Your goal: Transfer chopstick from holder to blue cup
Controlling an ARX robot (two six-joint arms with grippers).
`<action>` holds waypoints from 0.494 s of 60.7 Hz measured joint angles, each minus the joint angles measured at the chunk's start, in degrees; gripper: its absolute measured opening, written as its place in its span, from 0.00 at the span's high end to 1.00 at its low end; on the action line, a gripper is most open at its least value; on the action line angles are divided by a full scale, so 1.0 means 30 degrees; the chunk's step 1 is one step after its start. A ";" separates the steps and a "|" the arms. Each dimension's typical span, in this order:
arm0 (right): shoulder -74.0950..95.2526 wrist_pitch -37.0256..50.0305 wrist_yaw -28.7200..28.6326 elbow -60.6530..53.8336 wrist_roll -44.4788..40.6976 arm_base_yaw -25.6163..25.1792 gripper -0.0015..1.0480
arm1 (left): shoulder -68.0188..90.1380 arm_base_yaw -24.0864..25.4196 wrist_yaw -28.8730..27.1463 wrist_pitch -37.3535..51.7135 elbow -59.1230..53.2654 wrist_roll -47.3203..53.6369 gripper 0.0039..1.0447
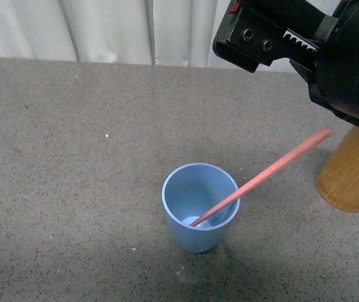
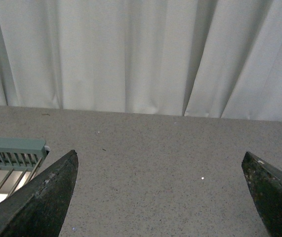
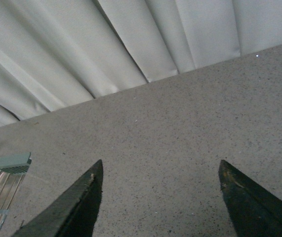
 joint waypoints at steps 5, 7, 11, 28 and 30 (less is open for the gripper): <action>-0.0648 -0.0430 0.0474 -0.0109 -0.0131 -0.0313 0.17 | 0.0007 0.0000 0.0000 0.0000 0.0000 0.0000 0.06; -0.1035 -0.0641 0.0590 -0.0226 -0.0138 -0.0488 0.12 | 0.0000 0.0000 0.0000 0.0000 0.0000 0.0000 0.06; -0.1916 -0.0022 0.1632 -0.0940 -0.0867 -0.0933 0.10 | 0.0000 0.0000 0.0000 0.0000 0.0000 0.0000 0.06; -1.2983 -0.0867 -0.2871 -0.8029 -1.0382 -0.7963 0.56 | 0.0000 0.0000 0.0000 0.0000 0.0000 0.0000 0.06; -1.4979 -0.2477 -0.4240 -0.8604 -1.0608 -0.9180 0.61 | 0.0000 0.0000 0.0007 0.0000 0.0000 0.0000 0.06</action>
